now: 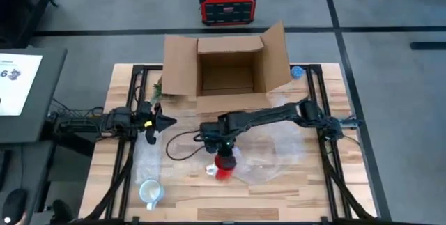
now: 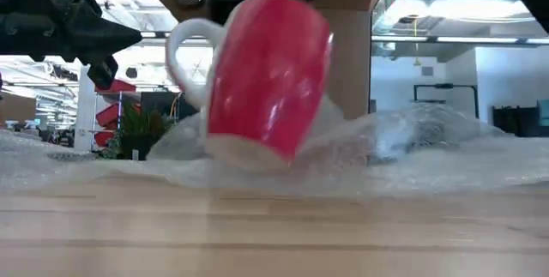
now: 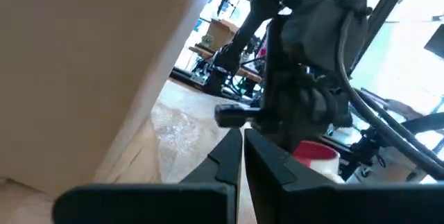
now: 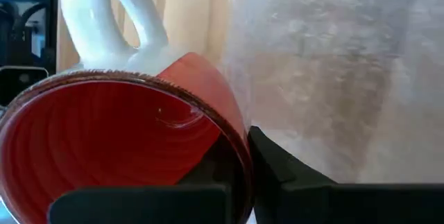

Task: Wrap mug
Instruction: Wrap the red mug with bubble wrap

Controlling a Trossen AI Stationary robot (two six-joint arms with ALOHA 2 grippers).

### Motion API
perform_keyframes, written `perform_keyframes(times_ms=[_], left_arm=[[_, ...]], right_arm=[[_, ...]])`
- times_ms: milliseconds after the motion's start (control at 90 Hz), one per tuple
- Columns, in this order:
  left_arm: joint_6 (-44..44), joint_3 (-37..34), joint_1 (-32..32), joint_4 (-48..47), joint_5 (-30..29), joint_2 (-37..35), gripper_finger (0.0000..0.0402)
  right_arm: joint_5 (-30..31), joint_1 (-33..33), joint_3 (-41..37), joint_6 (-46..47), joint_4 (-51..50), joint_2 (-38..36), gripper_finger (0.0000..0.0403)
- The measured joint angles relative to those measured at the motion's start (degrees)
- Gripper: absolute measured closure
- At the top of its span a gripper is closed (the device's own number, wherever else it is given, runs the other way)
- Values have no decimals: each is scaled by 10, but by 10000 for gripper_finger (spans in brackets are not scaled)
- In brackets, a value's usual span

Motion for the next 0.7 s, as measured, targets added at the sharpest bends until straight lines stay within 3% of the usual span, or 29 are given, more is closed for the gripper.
perform_keyframes(times_ms=[322,700], left_arm=[[0,0,0,1,0,20,402],[0,0,0,4,-1,21,402]], right_arm=[[48,20,0,24,1,-5,382],[42,40,0,36,18,-7,233]])
